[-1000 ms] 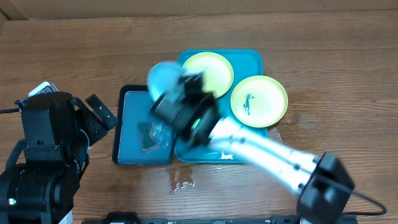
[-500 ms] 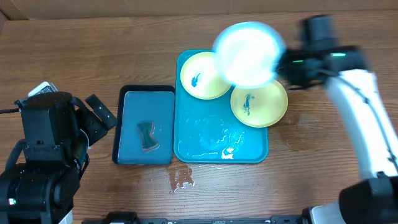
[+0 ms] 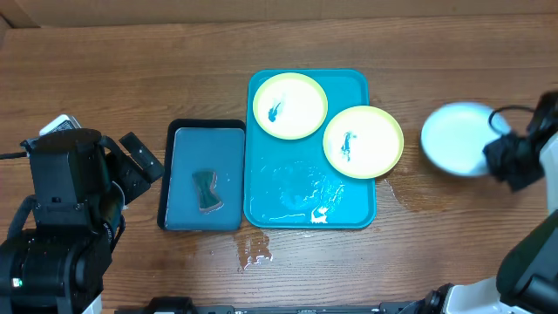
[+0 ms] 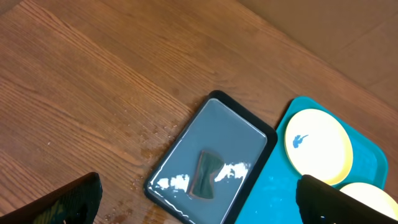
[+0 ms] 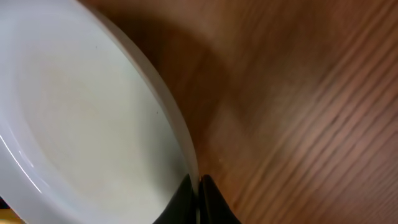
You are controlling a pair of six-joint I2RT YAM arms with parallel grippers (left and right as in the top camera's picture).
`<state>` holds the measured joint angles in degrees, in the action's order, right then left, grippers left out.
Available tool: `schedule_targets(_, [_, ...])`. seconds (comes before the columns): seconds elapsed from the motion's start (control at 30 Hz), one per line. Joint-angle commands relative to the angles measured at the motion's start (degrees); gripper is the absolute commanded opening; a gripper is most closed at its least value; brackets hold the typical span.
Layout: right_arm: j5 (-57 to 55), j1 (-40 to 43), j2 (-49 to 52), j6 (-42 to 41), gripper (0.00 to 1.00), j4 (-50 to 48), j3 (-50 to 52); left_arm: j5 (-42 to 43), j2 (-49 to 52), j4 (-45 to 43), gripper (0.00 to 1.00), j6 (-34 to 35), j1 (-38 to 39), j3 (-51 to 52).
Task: Clean dirty plates on tray and stack at the side
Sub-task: 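Lift the cleaned plate with the right gripper and place it right of tray, then release the plate and move the right gripper to the right-side plate rim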
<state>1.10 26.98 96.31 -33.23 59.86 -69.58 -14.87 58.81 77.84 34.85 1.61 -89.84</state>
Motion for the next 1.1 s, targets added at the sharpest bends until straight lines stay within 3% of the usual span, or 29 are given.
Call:
schedule_targets(0.0, [1.6, -0.8, 0.3, 0.4, 0.04, -3.3, 6.3, -1.0, 0.5, -0.1, 1.0, 1.2, -0.1, -0.9])
schedule_targets(0.2, [1.7, -5.1, 0.2, 0.7, 0.05, -5.7, 9.5, -1.0, 0.8, -0.1, 1.0, 1.2, -0.1, -0.9])
schedule_targets(0.33, [4.3, -8.2, -0.1, 3.9, 0.35, -4.5, 6.7, -1.0, 1.3, -0.1, 1.0, 1.2, -0.1, -0.9])
schedule_targets(0.43, [8.6, -11.2, -1.3, 8.9, 0.49, -4.0, 4.2, -1.0, 1.5, -0.1, 1.0, 1.2, -0.1, -0.9])
schedule_targets(0.53, [9.8, -14.5, -2.2, 10.8, 0.75, -5.7, 3.3, -1.0, 1.9, -0.1, 1.0, 1.2, -0.1, -0.9])
schedule_targets(0.6, [12.5, -16.3, -2.1, 14.2, 0.82, -8.0, 3.4, -1.0, 2.3, -0.1, 1.0, 1.2, -0.1, -0.9])
schedule_targets(0.73, [13.5, -20.6, -2.0, 17.2, 0.8, -13.7, 5.0, -1.0, 2.9, -0.1, 1.0, 1.2, -0.1, -0.9])
schedule_targets(0.9, [5.9, -24.8, -1.1, 15.6, 0.73, -19.2, 8.2, -1.0, 4.0, 0.0, 1.0, 1.2, -0.1, -0.9])
schedule_targets(1.0, [5.9, -25.8, 0.2, 15.5, 0.64, -21.7, 10.1, -1.0, 4.7, -0.1, 1.0, 1.2, -0.1, -0.9])
schedule_targets(1.07, [6.6, -26.2, 1.7, 14.5, 0.46, -22.6, 10.4, -1.0, 5.2, 0.0, 1.0, 1.2, -0.1, -0.9])
